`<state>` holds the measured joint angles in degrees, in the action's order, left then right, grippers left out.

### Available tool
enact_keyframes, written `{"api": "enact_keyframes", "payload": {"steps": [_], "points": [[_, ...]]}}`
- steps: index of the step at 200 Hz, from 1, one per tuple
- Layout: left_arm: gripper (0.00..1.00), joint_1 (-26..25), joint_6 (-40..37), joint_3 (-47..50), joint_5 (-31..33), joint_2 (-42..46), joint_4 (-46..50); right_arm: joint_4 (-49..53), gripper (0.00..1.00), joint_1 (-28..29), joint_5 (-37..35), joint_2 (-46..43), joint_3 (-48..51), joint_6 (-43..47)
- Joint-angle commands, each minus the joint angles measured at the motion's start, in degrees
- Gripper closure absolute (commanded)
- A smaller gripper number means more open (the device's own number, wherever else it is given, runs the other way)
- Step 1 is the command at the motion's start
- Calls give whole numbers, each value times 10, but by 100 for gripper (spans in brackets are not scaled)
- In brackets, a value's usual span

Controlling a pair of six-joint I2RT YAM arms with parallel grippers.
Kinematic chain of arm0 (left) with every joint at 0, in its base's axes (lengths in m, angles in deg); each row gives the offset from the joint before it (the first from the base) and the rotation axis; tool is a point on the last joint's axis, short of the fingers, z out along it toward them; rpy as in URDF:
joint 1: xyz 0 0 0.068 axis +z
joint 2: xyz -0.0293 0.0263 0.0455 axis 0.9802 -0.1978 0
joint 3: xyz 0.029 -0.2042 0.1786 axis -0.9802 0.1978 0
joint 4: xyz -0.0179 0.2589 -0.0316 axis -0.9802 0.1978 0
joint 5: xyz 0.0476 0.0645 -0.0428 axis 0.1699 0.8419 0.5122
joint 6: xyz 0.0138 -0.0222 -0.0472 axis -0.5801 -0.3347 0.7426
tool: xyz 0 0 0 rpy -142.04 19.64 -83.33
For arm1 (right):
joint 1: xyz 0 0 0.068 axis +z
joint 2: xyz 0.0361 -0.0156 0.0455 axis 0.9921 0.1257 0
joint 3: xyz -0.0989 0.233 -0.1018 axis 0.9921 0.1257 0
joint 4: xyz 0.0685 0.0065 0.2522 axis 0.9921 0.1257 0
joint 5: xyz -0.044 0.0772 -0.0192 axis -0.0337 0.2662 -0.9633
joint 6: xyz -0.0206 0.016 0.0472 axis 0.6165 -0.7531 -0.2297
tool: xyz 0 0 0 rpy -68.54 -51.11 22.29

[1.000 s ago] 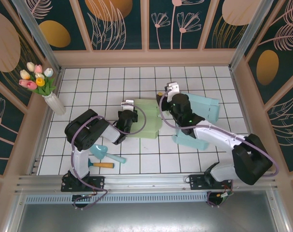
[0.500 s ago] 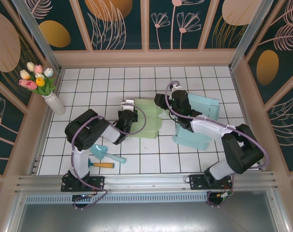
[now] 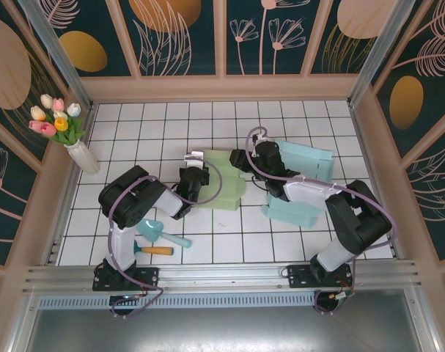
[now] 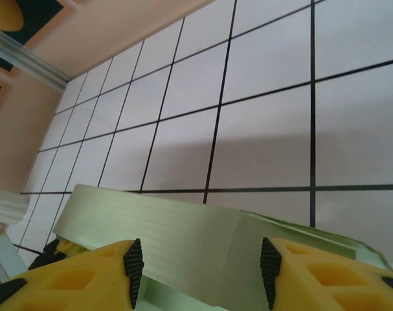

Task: Fold the paper box

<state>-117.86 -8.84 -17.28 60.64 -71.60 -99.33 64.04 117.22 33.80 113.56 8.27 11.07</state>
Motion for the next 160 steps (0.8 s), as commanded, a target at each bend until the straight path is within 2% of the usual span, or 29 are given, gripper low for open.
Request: {"api": "enact_keyframes", "payload": {"steps": [1, 30, 73, 114, 160], "points": [[89, 5, -6, 4, 3, -10, -15, -30, 46, 15, 2, 15, 8, -17], [90, 4, -6, 4, 2, -10, -15, -62, 46, 20, 28, 19, 14, -33], [90, 4, -6, 4, 2, -10, -16, -164, 50, 20, 74, 1, 54, -76], [89, 5, -5, 2, 3, -11, -12, -176, 50, 20, 37, -27, 92, -74], [89, 4, -5, -2, 2, -11, -2, -135, 48, 20, -9, -36, 126, -8]]}}
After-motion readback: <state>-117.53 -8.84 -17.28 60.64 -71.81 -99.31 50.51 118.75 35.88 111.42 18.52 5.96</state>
